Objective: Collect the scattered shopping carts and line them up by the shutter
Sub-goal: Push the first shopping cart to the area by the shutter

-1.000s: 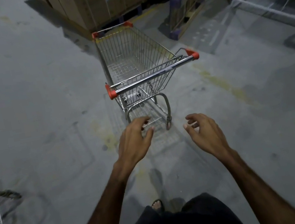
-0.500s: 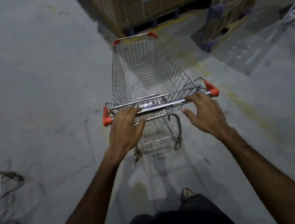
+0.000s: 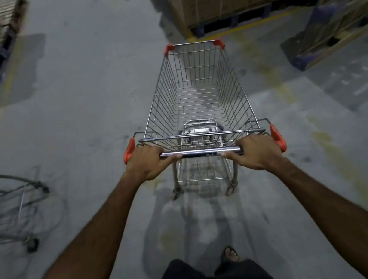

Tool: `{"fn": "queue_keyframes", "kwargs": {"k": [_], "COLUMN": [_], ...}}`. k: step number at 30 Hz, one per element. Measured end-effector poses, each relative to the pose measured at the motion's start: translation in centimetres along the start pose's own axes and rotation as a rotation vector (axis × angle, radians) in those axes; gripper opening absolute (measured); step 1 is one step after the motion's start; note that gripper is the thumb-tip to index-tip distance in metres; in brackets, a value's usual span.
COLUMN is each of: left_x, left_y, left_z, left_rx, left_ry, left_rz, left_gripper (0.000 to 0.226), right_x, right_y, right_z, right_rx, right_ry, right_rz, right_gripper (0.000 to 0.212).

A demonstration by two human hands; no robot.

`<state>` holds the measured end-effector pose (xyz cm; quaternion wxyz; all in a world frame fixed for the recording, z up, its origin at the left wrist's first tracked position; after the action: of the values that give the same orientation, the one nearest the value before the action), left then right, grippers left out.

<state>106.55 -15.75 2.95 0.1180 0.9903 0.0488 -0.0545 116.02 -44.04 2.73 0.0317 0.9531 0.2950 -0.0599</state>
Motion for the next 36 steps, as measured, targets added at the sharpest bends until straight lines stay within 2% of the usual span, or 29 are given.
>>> {"fn": "queue_keyframes", "kwargs": {"k": [6,10,12,15,20,24,28,31,36], "left_x": [0.6,0.3,-0.5,-2.2,-5.1,-7.4,-10.4,-13.1,-18.5], "left_y": [-1.1,-1.8,-2.0,-2.9,-5.6,-8.7,-13.4,-16.4,-20.4], "left_z": [0.0,0.0,0.0,0.0,0.2,-0.1,-0.4,-0.6,-1.7], "left_rx": [0.046,0.033,0.038,0.019,0.040,0.039,0.032,-0.030,0.009], "left_ry": [-0.055,-0.070,-0.072,-0.048,0.010,0.023,0.040,0.049,0.052], "left_rz": [-0.064,-0.085,-0.093,-0.103,-0.179,-0.236,-0.340,-0.403,-0.550], "left_gripper": [0.076,0.087,0.085,0.082,0.096,0.095,0.099,0.099,0.097], "right_x": [0.8,1.4,1.4,1.4,1.9,2.9,4.4,5.4,7.0], "right_y": [-1.0,-1.6,-2.3,-3.6,-6.5,-10.2,-15.3,-19.2,-26.1], "right_z": [0.3,0.3,0.3,0.5,0.3,-0.4,-0.5,-0.8,-1.5], "right_rx": [-0.061,-0.053,-0.055,-0.066,-0.103,-0.112,-0.128,-0.140,-0.171], "right_ry": [0.022,-0.033,-0.055,-0.072,-0.093,-0.099,-0.082,-0.072,-0.072], "right_rz": [0.022,0.004,-0.024,-0.056,-0.110,-0.162,-0.239,-0.313,-0.446], "right_gripper": [0.102,0.104,0.105,0.106,0.104,0.100,0.105,0.102,0.099]}}
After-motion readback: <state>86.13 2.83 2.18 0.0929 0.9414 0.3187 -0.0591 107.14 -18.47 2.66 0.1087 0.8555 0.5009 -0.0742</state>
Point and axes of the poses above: each hand's wrist, its own x-axis towards the middle knuckle, its own z-axis out of the palm, y = z × x, the point moved 8 cm from there along x, towards the middle knuckle, and after that the axes turned 6 degrees about -x, right-handed, at the moved point
